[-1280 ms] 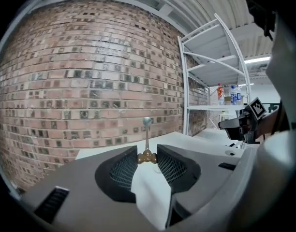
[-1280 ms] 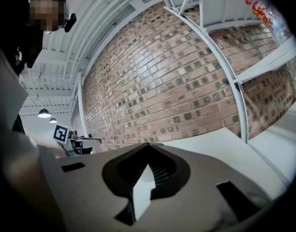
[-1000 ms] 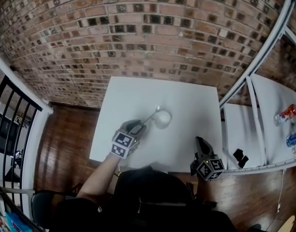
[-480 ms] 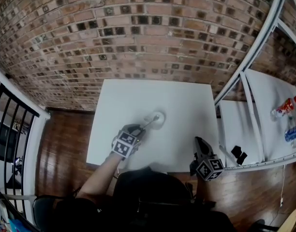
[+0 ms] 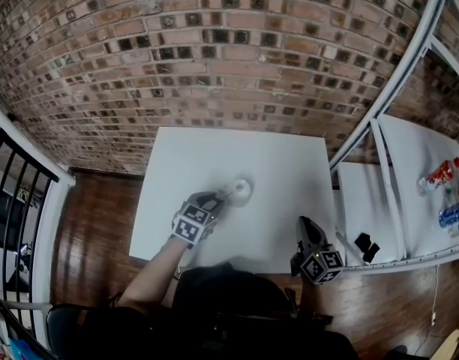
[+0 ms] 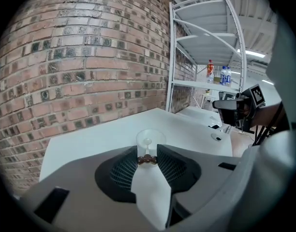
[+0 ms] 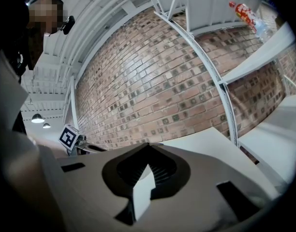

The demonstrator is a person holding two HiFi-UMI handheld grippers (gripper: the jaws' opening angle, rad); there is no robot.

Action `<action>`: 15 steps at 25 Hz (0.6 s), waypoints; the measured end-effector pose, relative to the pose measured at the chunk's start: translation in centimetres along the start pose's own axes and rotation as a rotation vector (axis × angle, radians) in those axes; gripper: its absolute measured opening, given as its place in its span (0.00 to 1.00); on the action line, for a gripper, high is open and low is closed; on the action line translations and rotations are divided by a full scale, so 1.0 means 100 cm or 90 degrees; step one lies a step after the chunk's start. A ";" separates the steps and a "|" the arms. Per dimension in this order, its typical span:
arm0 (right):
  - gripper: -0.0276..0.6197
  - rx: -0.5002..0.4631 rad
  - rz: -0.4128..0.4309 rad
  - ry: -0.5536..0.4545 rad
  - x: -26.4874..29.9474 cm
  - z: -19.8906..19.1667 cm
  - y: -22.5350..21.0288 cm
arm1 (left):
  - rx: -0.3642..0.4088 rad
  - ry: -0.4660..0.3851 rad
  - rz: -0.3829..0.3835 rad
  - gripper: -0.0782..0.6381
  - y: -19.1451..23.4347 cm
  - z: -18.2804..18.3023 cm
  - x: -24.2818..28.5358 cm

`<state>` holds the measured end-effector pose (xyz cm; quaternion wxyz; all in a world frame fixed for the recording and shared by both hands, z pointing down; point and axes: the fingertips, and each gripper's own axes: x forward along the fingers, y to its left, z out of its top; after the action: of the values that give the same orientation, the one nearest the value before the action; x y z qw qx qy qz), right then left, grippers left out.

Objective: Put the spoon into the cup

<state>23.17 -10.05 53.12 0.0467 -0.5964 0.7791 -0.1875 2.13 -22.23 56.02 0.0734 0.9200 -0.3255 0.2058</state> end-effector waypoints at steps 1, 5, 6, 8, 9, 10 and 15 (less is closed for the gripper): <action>0.05 -0.001 0.000 -0.001 0.001 0.002 0.000 | 0.000 0.000 -0.001 0.29 0.000 0.001 0.002; 0.05 -0.002 0.003 -0.005 0.004 0.007 -0.003 | 0.000 0.001 -0.005 0.29 0.000 0.006 0.011; 0.05 -0.001 0.003 -0.006 0.004 0.008 -0.004 | -0.002 0.002 -0.006 0.29 0.001 0.006 0.014; 0.05 0.004 0.001 -0.009 0.005 0.007 -0.007 | -0.005 0.003 -0.007 0.29 0.001 0.006 0.020; 0.05 0.005 -0.001 -0.009 0.005 0.007 -0.008 | -0.006 0.005 -0.007 0.29 0.002 0.006 0.022; 0.05 0.005 -0.002 -0.009 0.005 0.007 -0.010 | -0.008 0.006 -0.008 0.29 0.002 0.006 0.025; 0.05 0.004 0.003 -0.009 0.004 0.008 -0.012 | -0.007 0.009 -0.016 0.29 0.002 0.008 0.038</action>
<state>24.36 -10.89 52.81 0.0546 -0.5959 0.7794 -0.1859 4.91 -24.74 56.90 0.0833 0.9220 -0.3145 0.2098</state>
